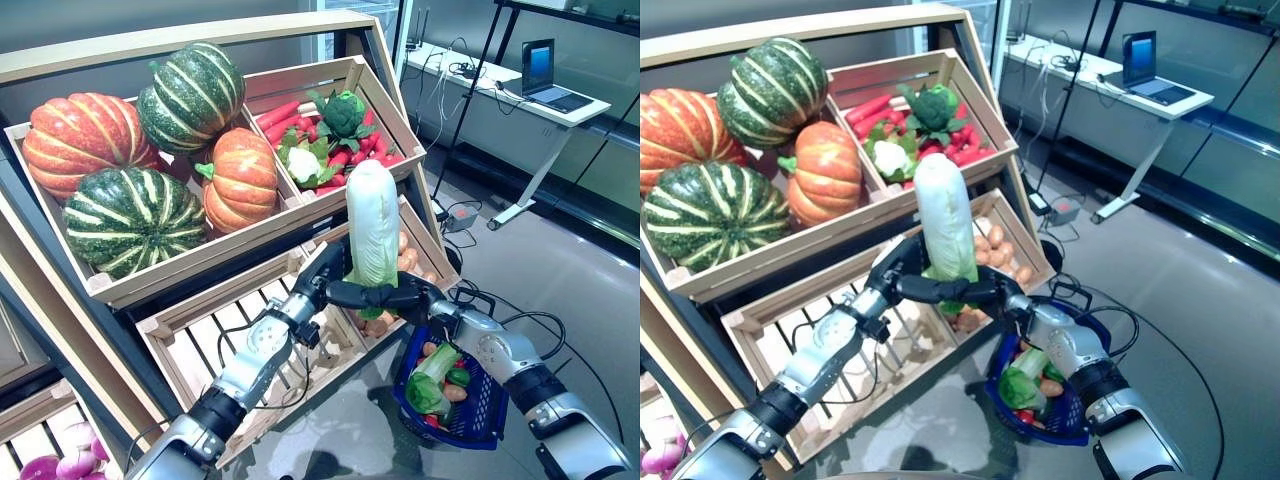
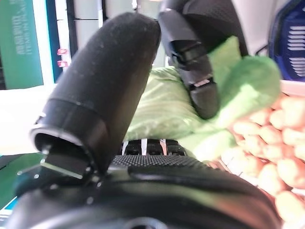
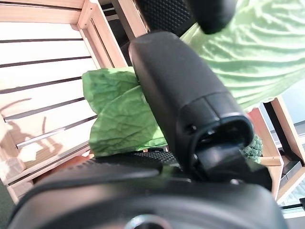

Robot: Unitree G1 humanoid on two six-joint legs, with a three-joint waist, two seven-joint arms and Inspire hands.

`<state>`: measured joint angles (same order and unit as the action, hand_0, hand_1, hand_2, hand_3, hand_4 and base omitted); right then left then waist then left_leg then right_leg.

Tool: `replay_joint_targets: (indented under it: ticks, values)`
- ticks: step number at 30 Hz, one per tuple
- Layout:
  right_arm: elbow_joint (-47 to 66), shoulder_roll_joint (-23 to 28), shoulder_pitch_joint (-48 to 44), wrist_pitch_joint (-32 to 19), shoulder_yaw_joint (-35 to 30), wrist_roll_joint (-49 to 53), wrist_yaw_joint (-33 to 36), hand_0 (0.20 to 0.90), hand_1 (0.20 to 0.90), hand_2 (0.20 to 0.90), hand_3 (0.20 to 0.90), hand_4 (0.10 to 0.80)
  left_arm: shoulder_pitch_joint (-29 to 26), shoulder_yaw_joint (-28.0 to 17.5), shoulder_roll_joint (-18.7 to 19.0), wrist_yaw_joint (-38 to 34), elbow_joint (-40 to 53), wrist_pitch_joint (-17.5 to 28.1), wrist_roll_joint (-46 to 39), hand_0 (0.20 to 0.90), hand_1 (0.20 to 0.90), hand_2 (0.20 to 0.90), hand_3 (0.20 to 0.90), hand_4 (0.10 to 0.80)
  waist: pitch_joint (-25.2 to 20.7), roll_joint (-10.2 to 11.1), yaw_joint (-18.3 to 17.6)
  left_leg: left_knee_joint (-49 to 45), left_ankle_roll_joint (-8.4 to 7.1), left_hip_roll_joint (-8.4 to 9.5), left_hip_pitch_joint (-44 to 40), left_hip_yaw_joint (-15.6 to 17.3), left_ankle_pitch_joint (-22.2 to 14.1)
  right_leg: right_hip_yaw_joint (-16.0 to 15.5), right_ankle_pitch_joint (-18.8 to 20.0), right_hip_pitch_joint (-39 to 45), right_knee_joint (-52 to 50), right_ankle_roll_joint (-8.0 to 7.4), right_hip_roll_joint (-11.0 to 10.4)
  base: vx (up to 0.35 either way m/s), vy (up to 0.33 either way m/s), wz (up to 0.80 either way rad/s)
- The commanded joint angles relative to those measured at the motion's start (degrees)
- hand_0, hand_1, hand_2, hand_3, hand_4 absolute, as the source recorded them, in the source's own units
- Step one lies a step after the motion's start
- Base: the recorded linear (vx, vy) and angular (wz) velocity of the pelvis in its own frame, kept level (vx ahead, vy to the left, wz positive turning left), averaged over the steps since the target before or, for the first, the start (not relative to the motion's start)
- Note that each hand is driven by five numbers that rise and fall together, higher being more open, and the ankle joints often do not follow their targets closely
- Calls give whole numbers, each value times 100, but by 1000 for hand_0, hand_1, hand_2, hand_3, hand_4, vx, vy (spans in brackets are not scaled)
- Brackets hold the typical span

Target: Put vegetables into the basket

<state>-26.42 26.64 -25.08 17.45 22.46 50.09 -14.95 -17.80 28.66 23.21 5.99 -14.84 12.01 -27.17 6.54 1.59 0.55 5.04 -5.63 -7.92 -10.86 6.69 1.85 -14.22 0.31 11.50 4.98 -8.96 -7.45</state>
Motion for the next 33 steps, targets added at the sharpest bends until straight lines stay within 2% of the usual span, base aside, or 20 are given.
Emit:
replay_joint_targets:
  ticks: [1,8,20,27,33]
  values:
    - [-9,165,-1002,-986,-800,512,-15,300,300,300,300,400,-447,-116,111,-58,-272,502,184,900,900,900,900,800,-288,58,-22,-4,-32,-153,100,217,-79,84,385,-133,2,101,-318,0,0,0]
    - [-95,457,-508,-1047,-1077,495,-13,300,300,300,300,400,-255,-531,344,-134,-483,595,276,900,900,900,900,800,-273,65,-82,-4,-38,-181,72,319,-63,134,420,-169,2,98,-315,-10,-8,-9]
    - [-567,776,483,-1372,-2062,632,173,300,300,300,300,400,112,-1106,599,-86,-805,721,323,900,900,900,900,800,-184,46,-232,-4,-50,-219,27,482,-68,259,460,-245,2,92,-290,1,-9,-8]
    - [-998,809,840,-1476,-2554,762,173,300,300,300,300,400,403,-1244,567,14,-803,756,238,900,900,900,900,800,-140,56,-227,-4,-31,-212,16,541,-77,292,473,-269,2,94,-276,32,-28,-13]
    - [-1450,556,1217,-1411,-2887,1065,324,300,300,300,300,400,913,-1280,371,-191,-686,733,251,900,900,900,900,800,-50,61,-139,-4,24,-186,27,556,-62,266,474,-252,2,116,-267,42,-29,-2]
